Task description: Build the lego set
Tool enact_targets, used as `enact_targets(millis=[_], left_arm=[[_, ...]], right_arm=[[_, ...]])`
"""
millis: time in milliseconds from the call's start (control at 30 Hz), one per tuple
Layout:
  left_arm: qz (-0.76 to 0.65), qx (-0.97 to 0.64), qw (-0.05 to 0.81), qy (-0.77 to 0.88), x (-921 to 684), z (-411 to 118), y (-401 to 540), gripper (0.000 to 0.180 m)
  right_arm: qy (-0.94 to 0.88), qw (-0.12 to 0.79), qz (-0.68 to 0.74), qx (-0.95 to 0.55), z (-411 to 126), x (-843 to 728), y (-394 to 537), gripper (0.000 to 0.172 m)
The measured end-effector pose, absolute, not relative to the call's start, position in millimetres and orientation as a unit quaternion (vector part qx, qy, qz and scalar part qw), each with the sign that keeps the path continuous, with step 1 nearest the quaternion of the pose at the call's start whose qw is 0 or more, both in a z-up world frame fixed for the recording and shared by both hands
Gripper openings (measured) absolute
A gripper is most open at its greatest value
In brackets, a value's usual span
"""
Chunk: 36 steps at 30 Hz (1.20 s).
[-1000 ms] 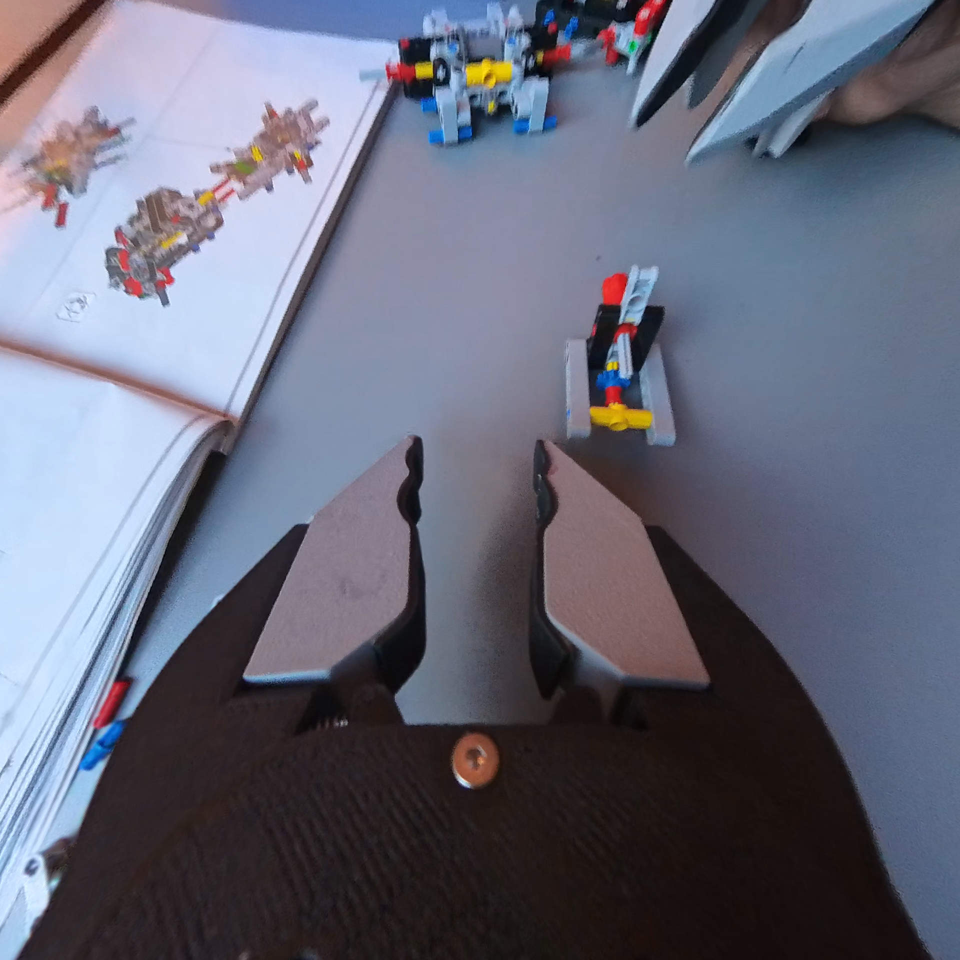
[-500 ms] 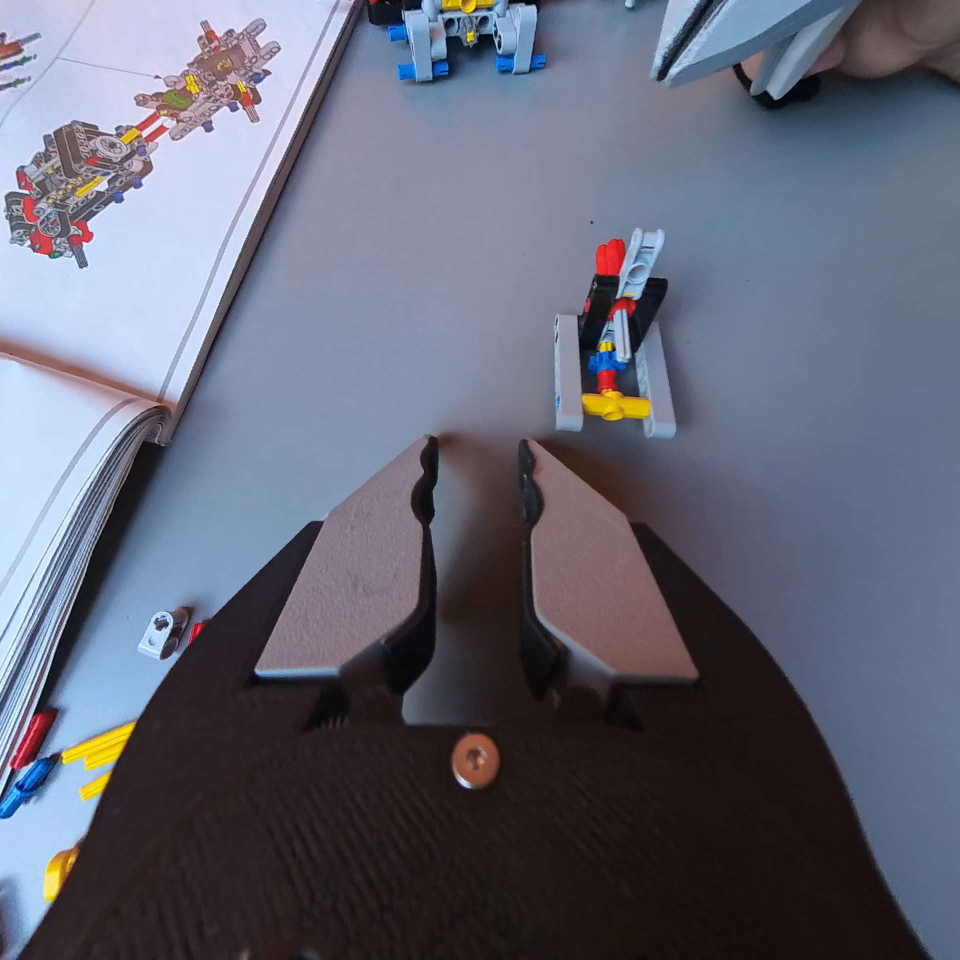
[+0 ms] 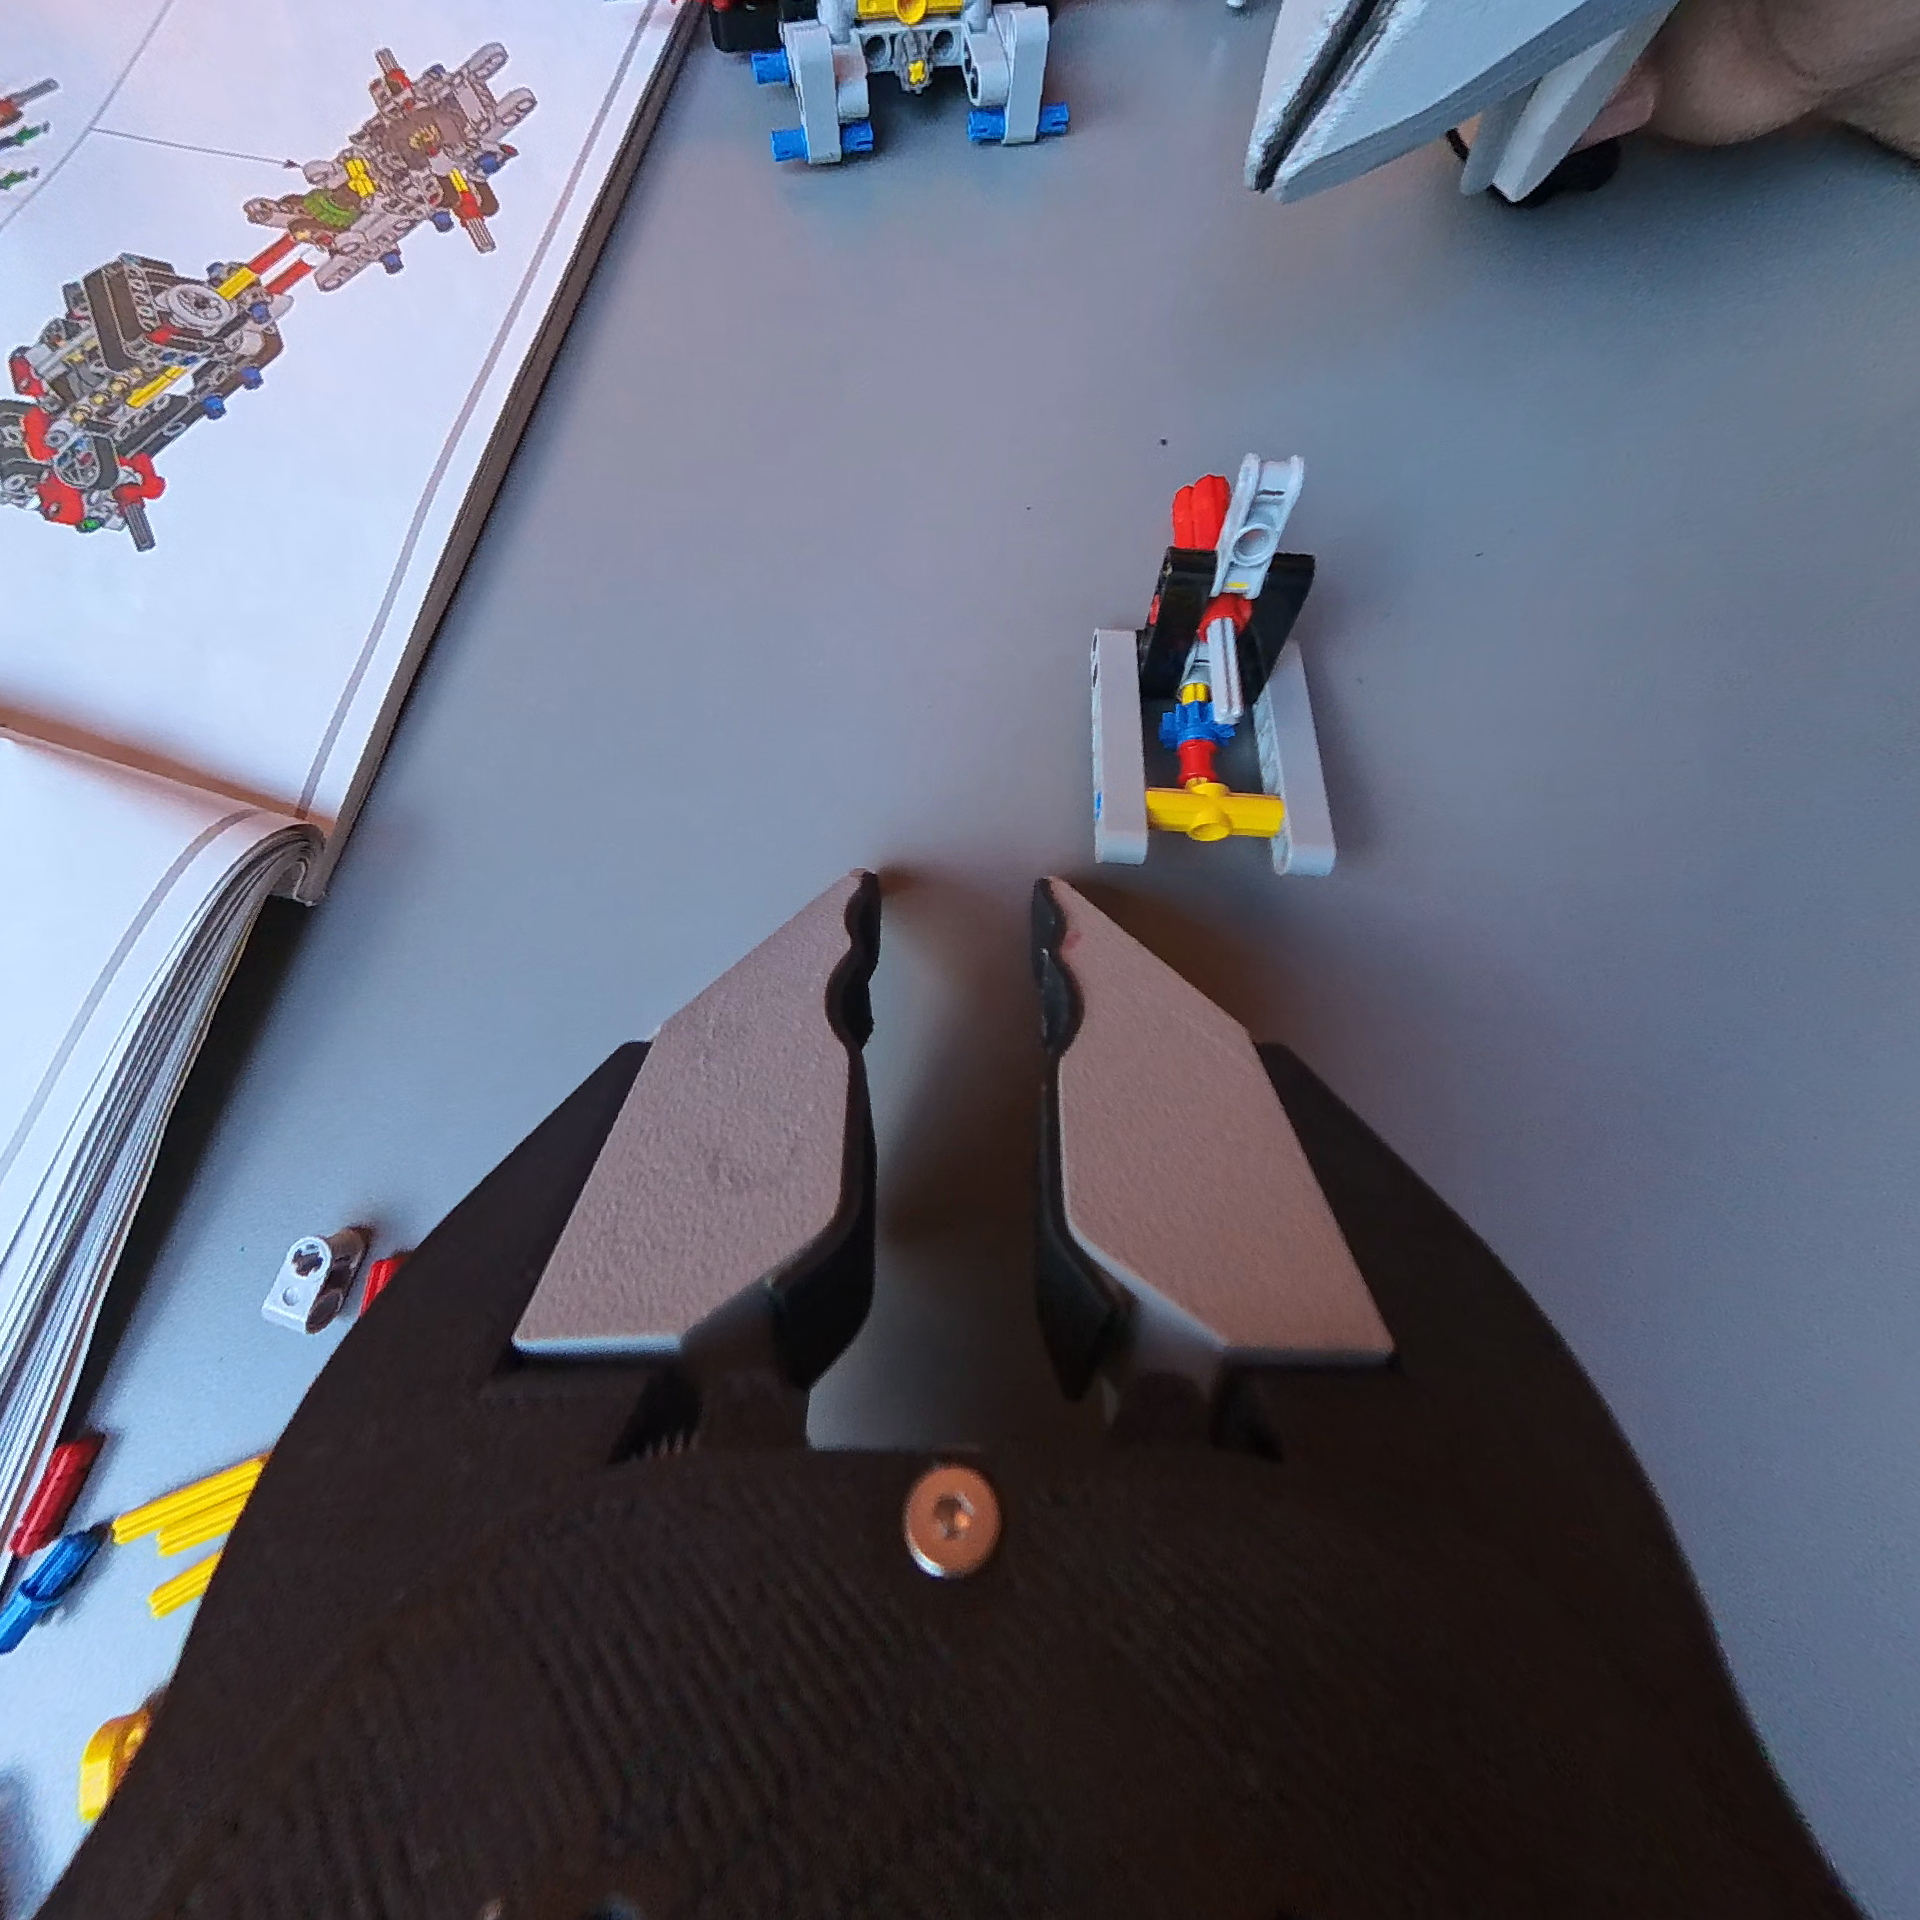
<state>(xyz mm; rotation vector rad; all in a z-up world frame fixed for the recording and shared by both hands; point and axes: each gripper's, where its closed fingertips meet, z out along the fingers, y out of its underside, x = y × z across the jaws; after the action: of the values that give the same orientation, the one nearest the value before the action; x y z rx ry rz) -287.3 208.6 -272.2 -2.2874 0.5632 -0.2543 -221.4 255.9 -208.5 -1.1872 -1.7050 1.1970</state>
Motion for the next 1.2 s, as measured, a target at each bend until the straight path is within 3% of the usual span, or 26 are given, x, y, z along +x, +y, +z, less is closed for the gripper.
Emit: enact_targets(millis=[1200], left_arm=[[-0.096,-0.892,0.377,0.228,-284.0,-272.1,208.2,0.022]], right_arm=[[-0.664,0.362,0.463,-0.461,-209.3,-221.9,255.2,0.0]])
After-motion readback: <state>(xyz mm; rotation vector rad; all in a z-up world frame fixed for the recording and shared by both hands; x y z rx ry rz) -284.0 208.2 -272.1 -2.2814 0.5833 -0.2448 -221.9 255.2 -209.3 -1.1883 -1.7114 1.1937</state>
